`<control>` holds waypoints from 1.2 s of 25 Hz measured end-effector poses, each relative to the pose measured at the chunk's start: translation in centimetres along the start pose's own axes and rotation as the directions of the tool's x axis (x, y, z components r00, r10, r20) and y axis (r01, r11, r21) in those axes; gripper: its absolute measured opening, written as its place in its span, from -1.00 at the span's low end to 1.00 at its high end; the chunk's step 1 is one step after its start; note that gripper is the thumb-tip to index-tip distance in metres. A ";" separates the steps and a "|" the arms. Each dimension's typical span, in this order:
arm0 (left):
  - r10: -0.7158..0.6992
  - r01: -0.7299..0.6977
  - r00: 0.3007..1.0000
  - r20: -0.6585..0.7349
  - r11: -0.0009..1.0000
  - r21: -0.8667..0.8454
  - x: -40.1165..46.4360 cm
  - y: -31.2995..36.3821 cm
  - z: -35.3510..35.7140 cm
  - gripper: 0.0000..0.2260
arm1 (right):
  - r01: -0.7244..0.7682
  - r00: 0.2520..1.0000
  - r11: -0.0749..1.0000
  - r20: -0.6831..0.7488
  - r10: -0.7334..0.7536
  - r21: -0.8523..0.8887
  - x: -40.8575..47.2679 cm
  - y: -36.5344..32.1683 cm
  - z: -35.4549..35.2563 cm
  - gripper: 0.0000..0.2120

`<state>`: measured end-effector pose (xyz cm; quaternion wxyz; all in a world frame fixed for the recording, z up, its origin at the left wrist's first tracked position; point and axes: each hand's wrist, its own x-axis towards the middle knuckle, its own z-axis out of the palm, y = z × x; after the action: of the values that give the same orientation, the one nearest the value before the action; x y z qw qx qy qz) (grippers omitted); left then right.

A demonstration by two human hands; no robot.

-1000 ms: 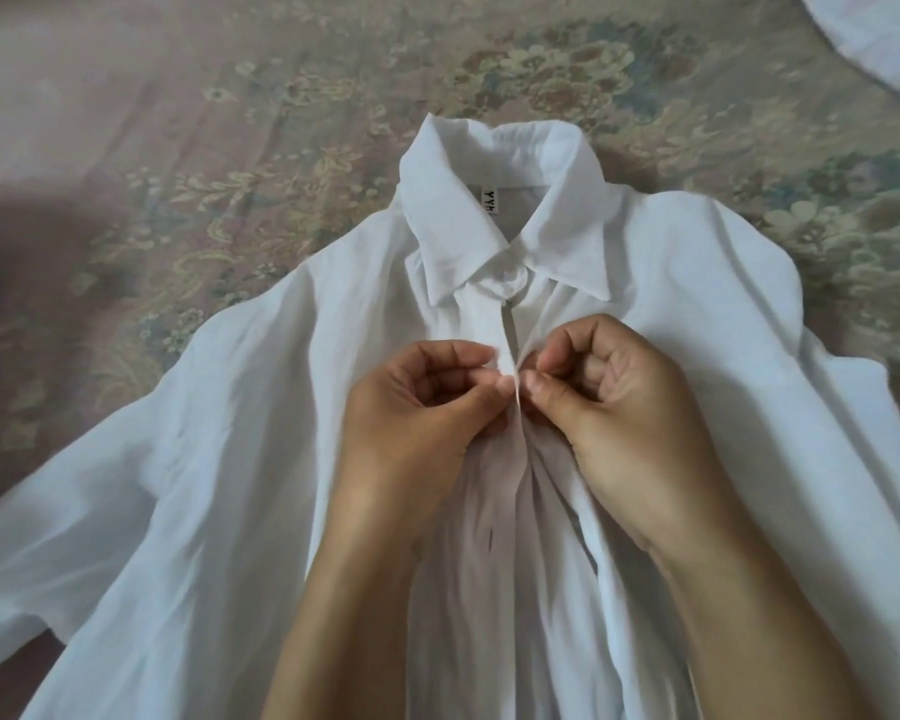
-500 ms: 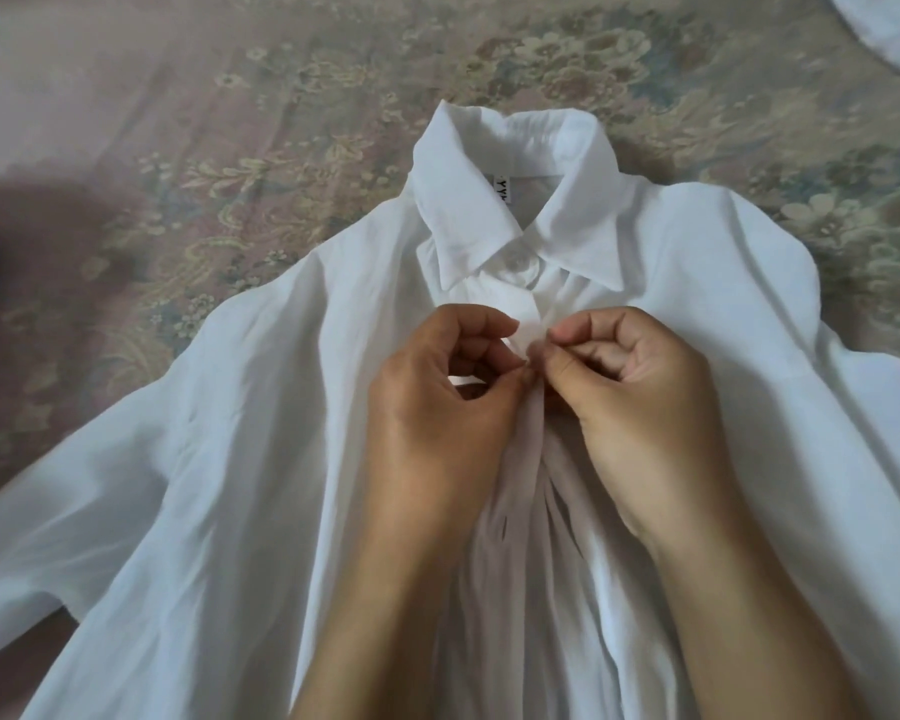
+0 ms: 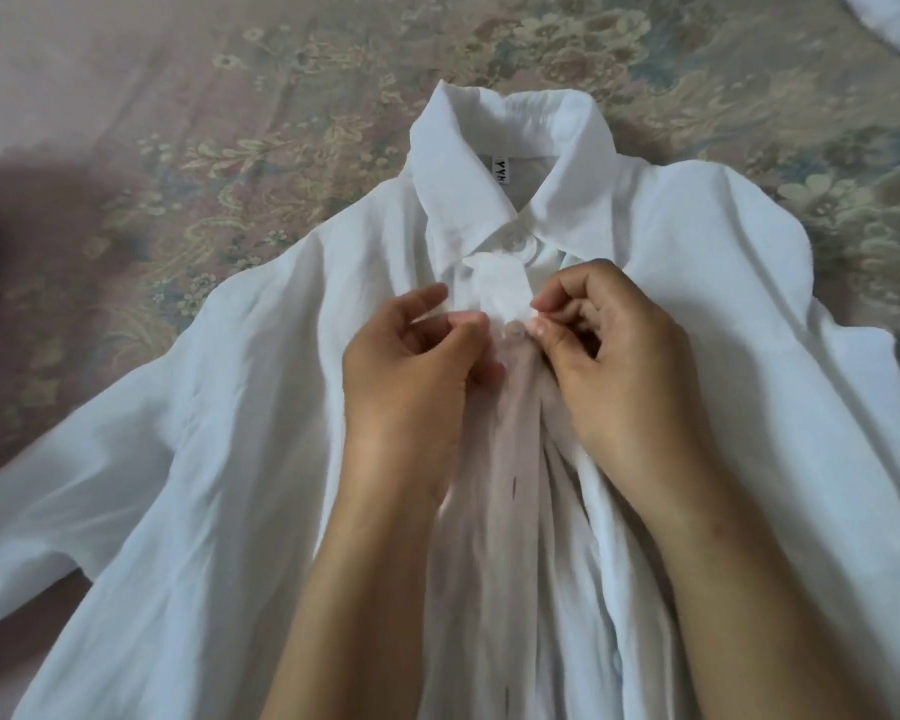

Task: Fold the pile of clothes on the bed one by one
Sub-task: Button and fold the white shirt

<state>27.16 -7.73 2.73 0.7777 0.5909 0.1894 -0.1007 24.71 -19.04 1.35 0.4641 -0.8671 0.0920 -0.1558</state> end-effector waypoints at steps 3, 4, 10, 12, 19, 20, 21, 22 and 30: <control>0.181 -0.203 0.978 0.102 0.940 0.276 -0.5 0.7 -0.5 -0.88 | -0.029 0.998 0.995 0.056 0.035 -0.091 0.2 -0.4 -1.2 -0.88; 0.208 -0.259 0.964 0.166 0.874 0.411 -1.1 1.1 -0.8 -0.92 | -0.036 0.997 0.992 0.058 0.044 -0.120 -0.1 -0.9 -2.0 -0.88; 0.129 -0.306 0.951 0.279 0.306 0.902 -7.0 -0.4 -1.9 -0.65 | -0.160 0.953 0.946 0.208 0.222 -0.281 -6.4 -2.2 -4.5 -0.87; 0.204 -0.327 0.941 0.271 0.340 0.882 -8.3 -2.1 -2.2 -0.54 | -0.162 0.962 0.936 0.162 0.221 -0.314 -7.6 -1.3 -4.0 -0.84; 0.437 -0.396 0.873 0.217 0.374 0.839 -8.0 -4.2 -3.3 -0.91 | -0.332 0.943 0.930 0.086 0.322 0.156 -7.7 -0.2 -4.7 -0.82; 0.434 -0.384 0.879 0.198 0.398 0.833 -8.0 -3.9 -3.4 -0.89 | -0.342 0.939 0.911 0.118 0.322 0.231 -7.7 -0.5 -4.8 -0.82; 0.410 -0.359 0.896 0.170 0.444 0.821 -7.9 -3.6 -3.5 -0.87 | -0.355 0.934 0.888 0.148 0.325 0.293 -7.7 -0.7 -4.8 -0.83; 0.368 -0.322 0.920 0.135 0.513 0.796 -7.8 -3.2 -3.6 -0.85 | -0.370 0.928 0.864 0.170 0.331 0.340 -7.6 -0.9 -4.7 -0.83; -0.134 0.100 0.986 0.095 0.949 0.298 -7.5 -2.1 -3.7 -0.81 | -0.439 0.898 0.817 0.177 0.402 0.374 -7.9 -2.6 -4.0 -0.95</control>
<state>18.92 -5.24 3.16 0.6841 0.6802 0.1626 -0.2071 15.91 -18.28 4.09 0.6596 -0.7163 0.2262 -0.0258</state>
